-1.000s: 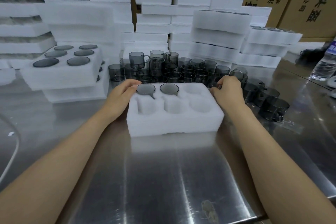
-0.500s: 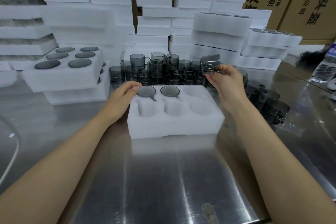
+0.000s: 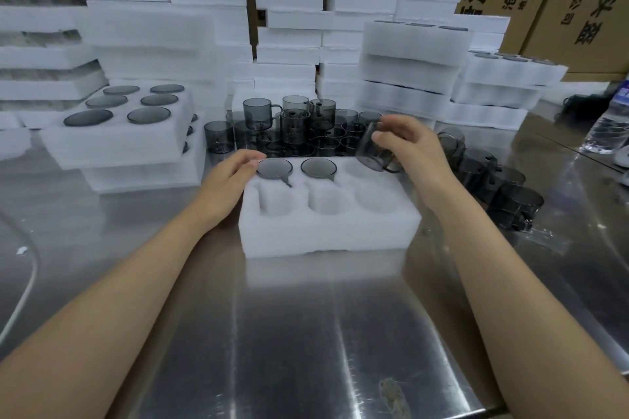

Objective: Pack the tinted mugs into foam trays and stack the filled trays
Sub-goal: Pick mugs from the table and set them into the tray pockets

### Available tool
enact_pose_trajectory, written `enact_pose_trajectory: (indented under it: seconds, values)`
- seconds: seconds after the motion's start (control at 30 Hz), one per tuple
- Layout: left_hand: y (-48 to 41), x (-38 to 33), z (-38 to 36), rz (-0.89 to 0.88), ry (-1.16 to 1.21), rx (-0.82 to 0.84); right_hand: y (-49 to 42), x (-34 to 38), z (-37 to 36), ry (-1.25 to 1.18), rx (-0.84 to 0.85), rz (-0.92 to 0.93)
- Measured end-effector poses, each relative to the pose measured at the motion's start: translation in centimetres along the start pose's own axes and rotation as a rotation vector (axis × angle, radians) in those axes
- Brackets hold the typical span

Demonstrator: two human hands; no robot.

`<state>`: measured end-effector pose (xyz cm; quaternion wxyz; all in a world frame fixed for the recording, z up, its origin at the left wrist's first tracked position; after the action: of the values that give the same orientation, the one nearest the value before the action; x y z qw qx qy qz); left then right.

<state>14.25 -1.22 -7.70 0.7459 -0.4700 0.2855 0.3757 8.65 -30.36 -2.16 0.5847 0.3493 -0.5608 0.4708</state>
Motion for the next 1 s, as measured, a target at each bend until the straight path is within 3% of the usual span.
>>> enact_pose_trajectory:
  seconds: [0.13,0.3,0.43,0.83,1.0]
  values:
    - [0.0,-0.1,0.0,0.009,0.003,-0.003,1.1,0.7,-1.3,0.229,0.075,0.103]
    - [0.1,-0.2,0.0,0.007,0.006,-0.002,2.2,1.6,-2.5,0.564,0.025,0.313]
    - [0.1,-0.1,0.0,0.013,-0.005,-0.012,2.4,1.7,-2.8,0.635,0.015,0.363]
    - [0.1,-0.2,-0.1,0.021,-0.001,-0.010,2.8,1.5,-3.5,0.887,0.100,0.366]
    - [0.1,-0.1,0.0,0.029,-0.001,-0.009,2.7,-1.3,-4.6,1.130,0.359,0.054]
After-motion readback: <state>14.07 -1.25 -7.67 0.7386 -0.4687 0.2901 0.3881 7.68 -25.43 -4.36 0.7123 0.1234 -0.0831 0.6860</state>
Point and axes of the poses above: each hand's wrist, its own y-axis away from the middle knuckle, its own z-axis out of the back of the hand, x = y × z, the point moved 6 cm from there along -y, towards the middle knuckle, and after that the axes turned 12 degrees about -z, right-handed, at the moved point
